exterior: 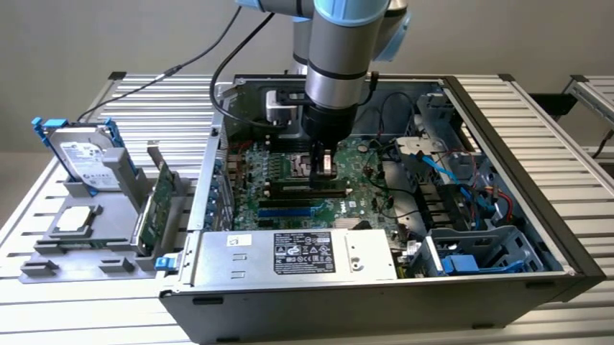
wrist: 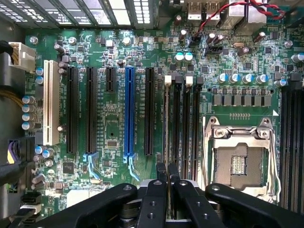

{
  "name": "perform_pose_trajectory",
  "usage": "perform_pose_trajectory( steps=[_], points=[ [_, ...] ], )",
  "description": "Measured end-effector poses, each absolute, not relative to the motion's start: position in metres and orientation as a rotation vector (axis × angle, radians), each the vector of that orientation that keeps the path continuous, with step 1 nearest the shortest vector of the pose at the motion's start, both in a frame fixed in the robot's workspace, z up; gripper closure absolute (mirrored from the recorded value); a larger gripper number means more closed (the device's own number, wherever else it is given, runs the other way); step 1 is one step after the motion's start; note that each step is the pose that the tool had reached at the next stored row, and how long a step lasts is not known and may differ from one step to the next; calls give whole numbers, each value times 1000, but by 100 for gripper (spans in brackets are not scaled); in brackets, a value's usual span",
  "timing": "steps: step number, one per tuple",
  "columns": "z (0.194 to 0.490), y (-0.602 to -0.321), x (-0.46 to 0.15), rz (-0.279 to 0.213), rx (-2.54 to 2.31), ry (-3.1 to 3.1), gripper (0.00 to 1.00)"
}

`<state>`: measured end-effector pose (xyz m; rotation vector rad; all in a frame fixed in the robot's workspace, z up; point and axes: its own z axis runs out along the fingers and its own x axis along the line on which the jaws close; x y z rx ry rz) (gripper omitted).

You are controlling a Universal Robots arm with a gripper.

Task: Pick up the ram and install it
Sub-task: 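Insert the ram into the slot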

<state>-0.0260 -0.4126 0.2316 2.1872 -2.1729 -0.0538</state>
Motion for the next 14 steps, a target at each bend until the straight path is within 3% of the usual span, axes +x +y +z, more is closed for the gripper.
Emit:
perform_pose_trajectory(
  steps=[14],
  points=[
    [230,-412,-26,-53,2183,-2176,87]
  ],
)
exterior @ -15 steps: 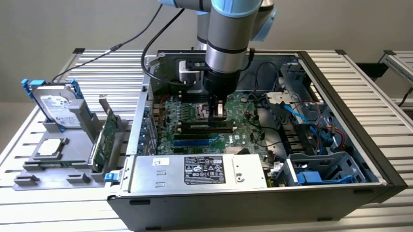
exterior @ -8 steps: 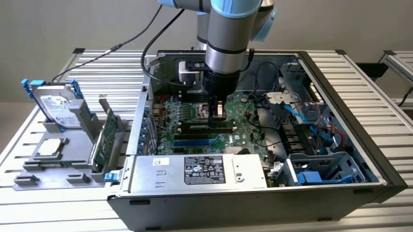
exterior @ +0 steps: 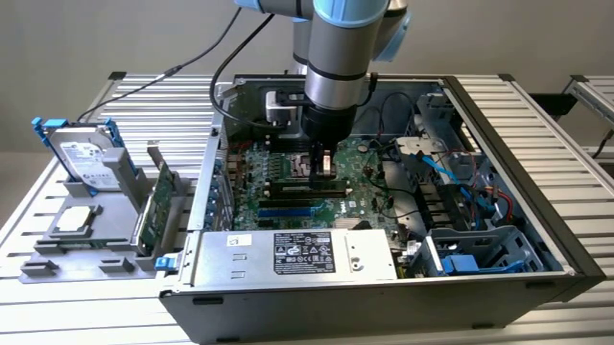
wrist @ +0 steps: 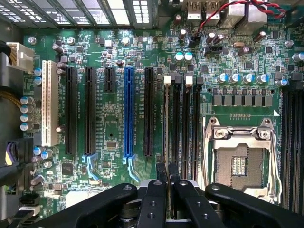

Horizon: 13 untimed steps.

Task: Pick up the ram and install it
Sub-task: 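Insert the ram into the slot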

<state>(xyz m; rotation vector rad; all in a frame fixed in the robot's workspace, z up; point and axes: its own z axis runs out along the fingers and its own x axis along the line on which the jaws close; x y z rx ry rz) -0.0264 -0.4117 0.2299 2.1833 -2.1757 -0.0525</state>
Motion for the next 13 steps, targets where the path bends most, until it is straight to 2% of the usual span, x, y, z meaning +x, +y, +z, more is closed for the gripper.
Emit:
perform_pose_trajectory(
  steps=[13],
  points=[
    [227,-411,-27,-53,2182,-2177,87]
  ],
)
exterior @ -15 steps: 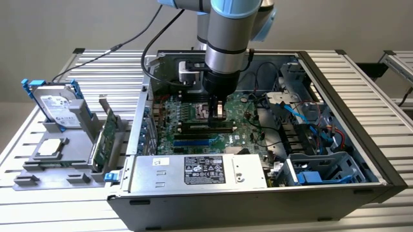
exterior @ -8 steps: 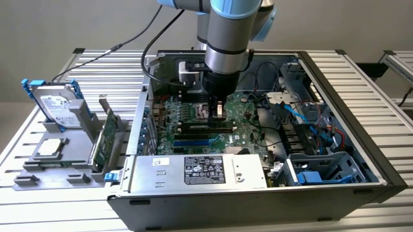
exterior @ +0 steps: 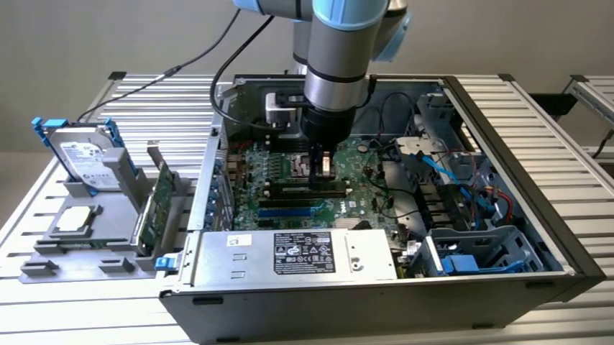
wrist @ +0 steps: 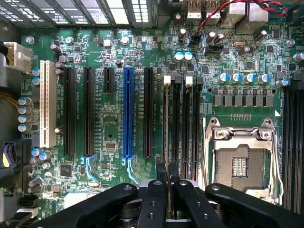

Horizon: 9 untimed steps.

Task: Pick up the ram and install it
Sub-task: 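Insert the ram into the slot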

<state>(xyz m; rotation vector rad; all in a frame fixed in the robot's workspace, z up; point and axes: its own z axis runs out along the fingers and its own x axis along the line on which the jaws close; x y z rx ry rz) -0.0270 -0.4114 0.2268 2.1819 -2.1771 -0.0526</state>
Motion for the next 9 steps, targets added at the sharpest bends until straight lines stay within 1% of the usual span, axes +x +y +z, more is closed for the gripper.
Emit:
perform_pose_trajectory(
  steps=[6,8,9],
  points=[
    [225,-411,-27,-52,2182,-2177,87],
    [225,-411,-27,-53,2182,-2177,85],
    [225,-411,-27,-53,2182,-2177,80]
  ],
)
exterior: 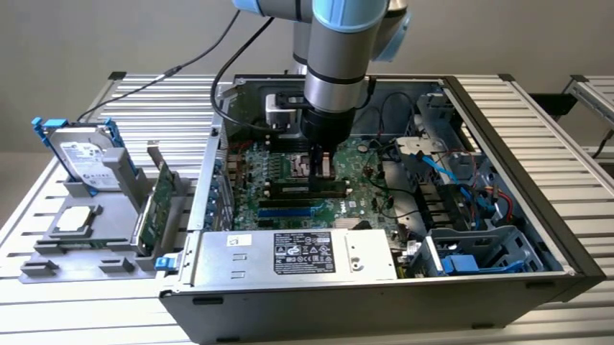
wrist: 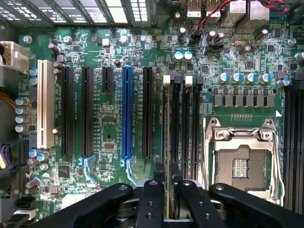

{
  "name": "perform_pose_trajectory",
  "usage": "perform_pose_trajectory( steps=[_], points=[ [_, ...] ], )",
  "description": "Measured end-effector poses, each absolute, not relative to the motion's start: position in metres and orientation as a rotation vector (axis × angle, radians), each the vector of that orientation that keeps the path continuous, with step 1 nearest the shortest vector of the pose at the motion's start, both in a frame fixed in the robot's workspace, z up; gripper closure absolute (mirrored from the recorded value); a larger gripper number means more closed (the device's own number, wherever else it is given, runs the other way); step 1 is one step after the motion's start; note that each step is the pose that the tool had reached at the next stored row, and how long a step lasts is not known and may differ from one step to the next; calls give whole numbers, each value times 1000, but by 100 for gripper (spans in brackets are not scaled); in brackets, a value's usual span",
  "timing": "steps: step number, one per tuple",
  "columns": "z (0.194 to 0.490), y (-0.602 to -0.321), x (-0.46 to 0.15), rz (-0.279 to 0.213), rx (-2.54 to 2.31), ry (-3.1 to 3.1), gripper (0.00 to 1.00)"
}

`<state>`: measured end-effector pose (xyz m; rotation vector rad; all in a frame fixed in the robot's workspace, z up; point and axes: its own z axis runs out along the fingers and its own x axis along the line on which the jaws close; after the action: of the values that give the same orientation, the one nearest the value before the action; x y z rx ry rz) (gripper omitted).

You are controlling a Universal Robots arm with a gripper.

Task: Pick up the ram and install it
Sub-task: 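Insert the ram into the slot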

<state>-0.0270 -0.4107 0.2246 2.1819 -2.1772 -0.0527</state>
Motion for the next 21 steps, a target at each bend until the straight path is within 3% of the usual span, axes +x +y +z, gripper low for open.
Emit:
perform_pose_trajectory(
  steps=[6,19,21],
  points=[
    [225,-409,-27,-53,2181,-2178,56],
    [244,-409,-31,-54,2181,-2177,56],
    [244,-409,-31,-54,2181,-2177,64]
  ],
)
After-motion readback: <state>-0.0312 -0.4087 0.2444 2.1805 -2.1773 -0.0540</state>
